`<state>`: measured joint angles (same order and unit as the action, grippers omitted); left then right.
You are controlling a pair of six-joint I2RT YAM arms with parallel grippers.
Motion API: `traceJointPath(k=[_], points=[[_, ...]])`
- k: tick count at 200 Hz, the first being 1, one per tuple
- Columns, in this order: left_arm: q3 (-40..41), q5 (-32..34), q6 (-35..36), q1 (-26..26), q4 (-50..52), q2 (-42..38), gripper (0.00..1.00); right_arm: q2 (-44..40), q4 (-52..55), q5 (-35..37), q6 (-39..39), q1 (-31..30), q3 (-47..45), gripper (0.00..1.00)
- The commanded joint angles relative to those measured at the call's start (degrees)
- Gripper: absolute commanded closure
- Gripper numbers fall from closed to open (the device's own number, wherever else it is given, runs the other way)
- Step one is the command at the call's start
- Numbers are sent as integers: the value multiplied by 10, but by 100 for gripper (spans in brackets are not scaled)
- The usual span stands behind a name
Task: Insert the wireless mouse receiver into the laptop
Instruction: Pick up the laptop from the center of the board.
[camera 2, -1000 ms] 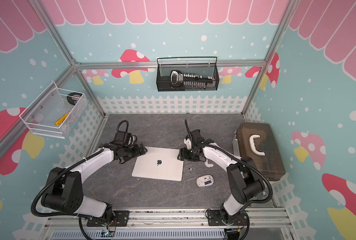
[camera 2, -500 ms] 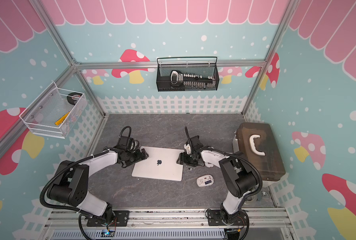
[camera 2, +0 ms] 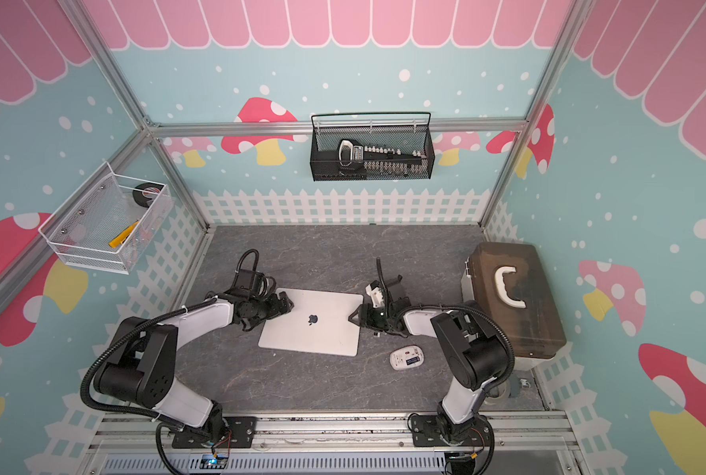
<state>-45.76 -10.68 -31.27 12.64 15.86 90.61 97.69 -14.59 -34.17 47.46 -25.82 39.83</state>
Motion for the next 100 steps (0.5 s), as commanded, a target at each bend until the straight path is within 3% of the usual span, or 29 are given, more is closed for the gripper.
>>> traceJointPath(k=[1,100], points=[[15,-48,-19,22,-4,28,2,-27,-129,-91,47,-19,-16,52],[13,-51,-27,40,-10,28,2,-69,-201,-117,96,-26,-8,55]])
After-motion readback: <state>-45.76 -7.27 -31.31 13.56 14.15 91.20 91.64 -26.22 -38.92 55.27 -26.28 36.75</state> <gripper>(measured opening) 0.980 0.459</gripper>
